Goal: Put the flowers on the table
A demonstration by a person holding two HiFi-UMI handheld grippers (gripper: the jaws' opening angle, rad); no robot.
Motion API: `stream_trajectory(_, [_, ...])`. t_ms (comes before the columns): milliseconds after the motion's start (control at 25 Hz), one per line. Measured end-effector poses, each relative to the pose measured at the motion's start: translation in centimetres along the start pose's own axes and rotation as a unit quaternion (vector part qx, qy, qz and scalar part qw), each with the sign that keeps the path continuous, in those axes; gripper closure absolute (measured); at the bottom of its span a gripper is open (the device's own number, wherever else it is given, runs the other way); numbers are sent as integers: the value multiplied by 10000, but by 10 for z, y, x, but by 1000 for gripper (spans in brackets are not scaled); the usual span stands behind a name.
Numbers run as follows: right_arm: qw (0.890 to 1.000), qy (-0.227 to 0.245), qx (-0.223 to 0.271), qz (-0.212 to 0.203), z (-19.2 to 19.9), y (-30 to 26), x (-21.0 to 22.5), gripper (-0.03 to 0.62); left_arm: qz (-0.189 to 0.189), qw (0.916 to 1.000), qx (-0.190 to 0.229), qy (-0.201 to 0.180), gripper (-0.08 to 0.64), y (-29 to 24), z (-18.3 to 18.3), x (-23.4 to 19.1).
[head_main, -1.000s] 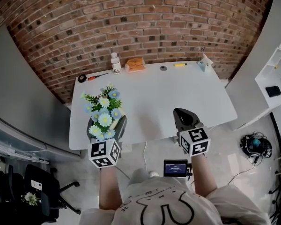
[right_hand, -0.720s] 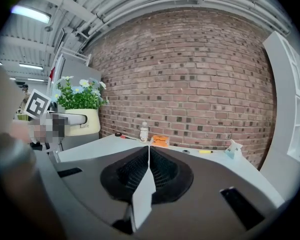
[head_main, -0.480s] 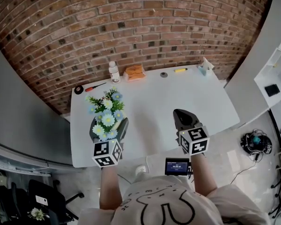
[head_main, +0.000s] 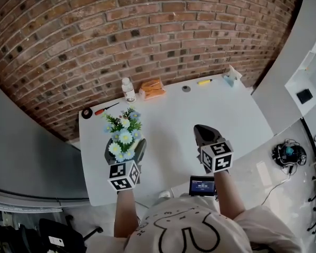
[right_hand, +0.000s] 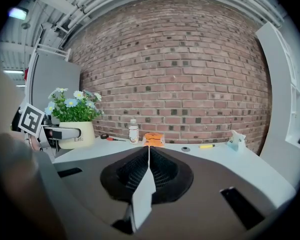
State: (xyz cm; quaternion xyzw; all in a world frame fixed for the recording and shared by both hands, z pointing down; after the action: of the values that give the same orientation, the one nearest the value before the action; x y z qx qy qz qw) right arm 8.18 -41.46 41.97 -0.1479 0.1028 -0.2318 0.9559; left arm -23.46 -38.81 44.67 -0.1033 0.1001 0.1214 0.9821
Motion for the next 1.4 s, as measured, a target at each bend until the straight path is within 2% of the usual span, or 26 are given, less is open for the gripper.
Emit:
stream_trajectory(200, [9998,25,-136,-148,1,-17,2,572,68,9998,110,128,9,-14,11,-7])
stream_trajectory(400, [9992,140,-191,-317,-5,-31,12,572,-92,9995,145,272,9,-27,20,-10])
stream_trajectory(680, [9983,226,-294,-459,3,-51,31,572,-306,9989,-84,337,9,-44,36,-4])
stream_trajectory(1000, [9961,229,-569,-636,20,-74,39,572,-436,9965,-644,300,26,-67,69,-8])
stream_trajectory(1160, [9955,138,-700,-621,32,-76,46,572,-624,9949,-686,405,28,-70,80,-9])
stream_trajectory(1280, [9950,85,-781,-617,40,-77,51,572,-665,9952,-623,369,29,-74,80,-7])
stream_trajectory(1400, [9946,45,-825,-634,44,-78,53,572,-610,9963,-600,130,29,-75,80,-1])
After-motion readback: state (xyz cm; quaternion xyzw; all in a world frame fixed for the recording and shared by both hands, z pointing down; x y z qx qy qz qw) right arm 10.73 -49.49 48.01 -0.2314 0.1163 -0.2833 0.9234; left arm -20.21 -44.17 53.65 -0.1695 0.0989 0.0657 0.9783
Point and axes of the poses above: the fingertips, and each gripper's own axes: y backward along the fingers, x to its right, z out of its underside, the point moved 9 cm from there along y, backward along the fingers, and after that the axes turned 6 degrees about y, right-handed, at the moved point
